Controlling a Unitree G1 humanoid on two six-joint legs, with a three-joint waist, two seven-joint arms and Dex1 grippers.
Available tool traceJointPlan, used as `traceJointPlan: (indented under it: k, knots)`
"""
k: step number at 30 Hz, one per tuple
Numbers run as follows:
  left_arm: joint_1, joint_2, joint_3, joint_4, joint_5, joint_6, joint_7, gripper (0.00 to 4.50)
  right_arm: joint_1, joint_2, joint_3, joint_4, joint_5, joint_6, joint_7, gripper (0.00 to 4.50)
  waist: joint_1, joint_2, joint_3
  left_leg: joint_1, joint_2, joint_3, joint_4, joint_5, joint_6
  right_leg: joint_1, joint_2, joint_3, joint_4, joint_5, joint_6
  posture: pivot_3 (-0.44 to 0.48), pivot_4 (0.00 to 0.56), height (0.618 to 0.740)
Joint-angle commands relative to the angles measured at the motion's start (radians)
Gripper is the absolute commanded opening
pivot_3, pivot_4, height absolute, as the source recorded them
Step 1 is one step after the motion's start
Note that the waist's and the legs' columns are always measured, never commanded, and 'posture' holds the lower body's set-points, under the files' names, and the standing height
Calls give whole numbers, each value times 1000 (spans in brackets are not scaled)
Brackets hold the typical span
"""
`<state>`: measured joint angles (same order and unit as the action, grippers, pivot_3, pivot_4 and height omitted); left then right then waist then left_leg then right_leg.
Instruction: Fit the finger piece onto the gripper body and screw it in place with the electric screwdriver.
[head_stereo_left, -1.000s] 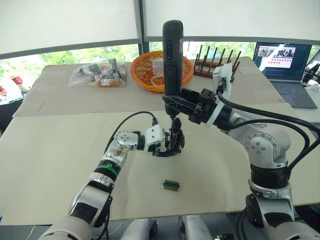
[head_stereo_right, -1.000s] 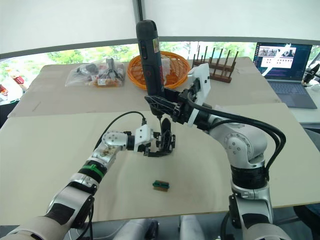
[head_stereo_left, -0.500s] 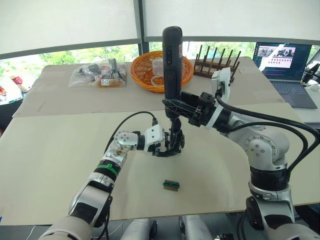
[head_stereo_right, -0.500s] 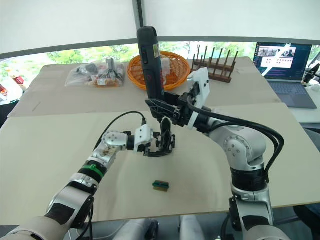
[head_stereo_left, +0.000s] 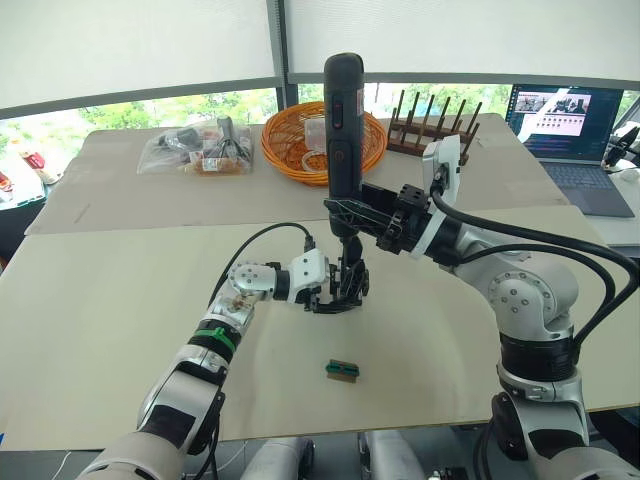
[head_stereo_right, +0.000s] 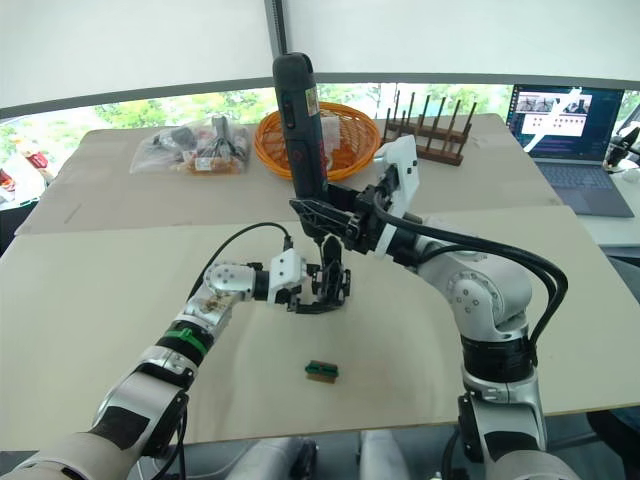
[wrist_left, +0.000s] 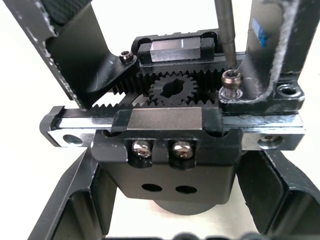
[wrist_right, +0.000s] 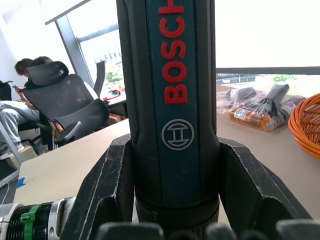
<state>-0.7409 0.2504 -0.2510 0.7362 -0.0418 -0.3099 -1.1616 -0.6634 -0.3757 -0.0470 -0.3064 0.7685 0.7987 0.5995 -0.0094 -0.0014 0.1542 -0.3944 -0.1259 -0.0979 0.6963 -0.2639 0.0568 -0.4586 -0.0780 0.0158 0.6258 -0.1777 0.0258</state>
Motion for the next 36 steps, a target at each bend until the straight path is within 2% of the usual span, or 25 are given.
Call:
traceJointPlan:
  k: [1, 36]
  knots:
    - [-24, 12, 14, -15, -2, -6, 3, 2848, -34, 10, -18, -58, 24, -34, 4, 1965, 0, 0, 0, 0, 0, 0, 0, 0, 0, 0, 0, 0, 0, 0, 0, 0, 150, 740]
    - [-29, 15, 17, -14, -4, -5, -1, 2848, -16, -2, 2, -47, -29, -77, 50, 1965, -2, 0, 0, 0, 0, 0, 0, 0, 0, 0, 0, 0, 0, 0, 0, 0, 150, 740]
